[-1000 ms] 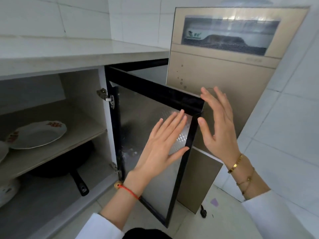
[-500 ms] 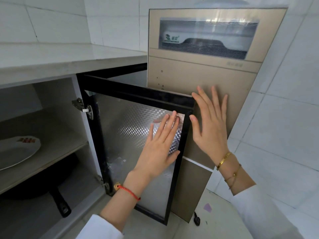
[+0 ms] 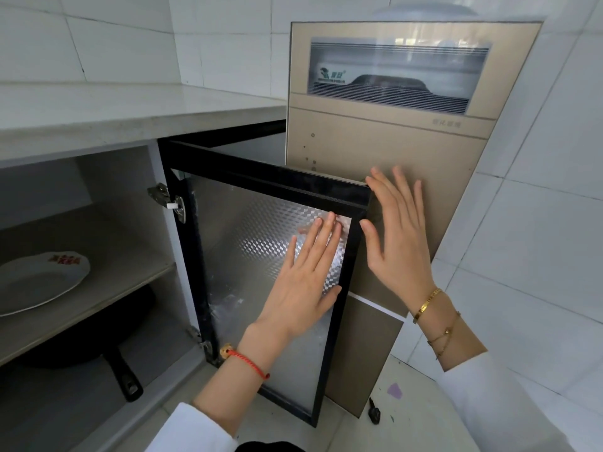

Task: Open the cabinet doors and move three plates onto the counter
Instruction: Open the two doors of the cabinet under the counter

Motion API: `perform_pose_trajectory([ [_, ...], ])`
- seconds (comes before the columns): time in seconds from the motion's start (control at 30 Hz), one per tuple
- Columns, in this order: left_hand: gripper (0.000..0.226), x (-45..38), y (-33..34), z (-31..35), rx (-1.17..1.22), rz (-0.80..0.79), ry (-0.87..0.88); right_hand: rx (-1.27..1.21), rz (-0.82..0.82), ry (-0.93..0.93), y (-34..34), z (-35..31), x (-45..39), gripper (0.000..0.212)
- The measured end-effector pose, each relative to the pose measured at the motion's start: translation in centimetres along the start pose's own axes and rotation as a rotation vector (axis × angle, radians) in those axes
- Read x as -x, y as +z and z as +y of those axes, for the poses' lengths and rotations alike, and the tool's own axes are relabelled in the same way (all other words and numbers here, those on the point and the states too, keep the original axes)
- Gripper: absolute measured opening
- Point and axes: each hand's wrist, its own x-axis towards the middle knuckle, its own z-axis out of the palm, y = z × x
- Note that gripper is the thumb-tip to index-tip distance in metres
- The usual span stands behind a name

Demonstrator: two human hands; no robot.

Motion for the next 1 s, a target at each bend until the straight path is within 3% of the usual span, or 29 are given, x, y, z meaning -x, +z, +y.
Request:
perform_pose_trajectory([
  [0.47,0.084,4.1,-5.3,-0.4,-0.004,-0.033,-0.05,0.01,-0.067,-0.126,-3.2,-4.8,-0.1,0.05],
  [0.63,0.084,7.3,-8.6,-2.7,-0.015,-0.016,-0.187,-0.076,-0.089,-0.184,-2.5,-9.4,-0.6,0.043],
  [1.0,0.073,19.0,-18.1,-8.2,-0.243,0.044,-0.559,-0.352,-0.214,-0.307,3.1,-21.1,-0.6,0.049],
])
